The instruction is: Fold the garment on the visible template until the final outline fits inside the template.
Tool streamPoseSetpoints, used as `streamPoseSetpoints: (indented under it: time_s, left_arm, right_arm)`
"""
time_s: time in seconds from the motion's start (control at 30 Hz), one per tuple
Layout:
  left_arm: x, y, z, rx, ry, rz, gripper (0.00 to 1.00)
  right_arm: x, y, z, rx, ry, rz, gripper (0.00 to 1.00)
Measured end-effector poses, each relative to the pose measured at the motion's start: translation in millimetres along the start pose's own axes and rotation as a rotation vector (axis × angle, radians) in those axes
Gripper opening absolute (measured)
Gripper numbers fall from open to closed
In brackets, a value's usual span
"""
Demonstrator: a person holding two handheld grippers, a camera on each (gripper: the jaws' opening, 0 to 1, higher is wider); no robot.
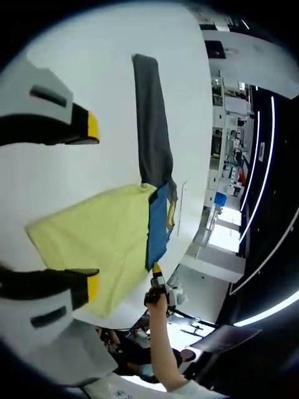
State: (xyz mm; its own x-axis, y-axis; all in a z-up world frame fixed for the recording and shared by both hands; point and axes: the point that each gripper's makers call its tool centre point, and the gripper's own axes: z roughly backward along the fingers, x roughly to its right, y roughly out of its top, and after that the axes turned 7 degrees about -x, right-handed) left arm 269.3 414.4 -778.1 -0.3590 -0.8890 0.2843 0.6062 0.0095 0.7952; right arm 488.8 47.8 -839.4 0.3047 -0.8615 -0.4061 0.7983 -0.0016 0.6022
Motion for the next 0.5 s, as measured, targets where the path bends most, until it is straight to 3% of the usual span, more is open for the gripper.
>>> streamPoseSetpoints:
  time_s: [0.13, 0.2, 0.43, 0.5]
  left_arm:
    - [-4.0, 0.7, 0.5, -0.002, 0.007, 0.005, 0.78]
    - [-7.3, 1.7, 1.1, -0.005, 0.01, 0.004, 0.77]
    - [-28.1, 9.8, 1.2, 0.002, 0.024, 0.031, 0.75]
    - [-33.7, 10.4, 0.6, -0.002, 0.036, 0.038, 0.75]
  right_arm:
    - [-0.6, 0.2, 1.0, 0.004, 0.009, 0.0, 0.0]
    - [-1.7, 0.7, 2.3, 0.007, 0.019, 0.013, 0.05]
    - [-7.1, 2.0, 14.2, 0.029, 0.085, 0.151, 0.46]
    - [-14.0, -5.5, 23.6, 0.03, 0.112, 0.188, 0.56]
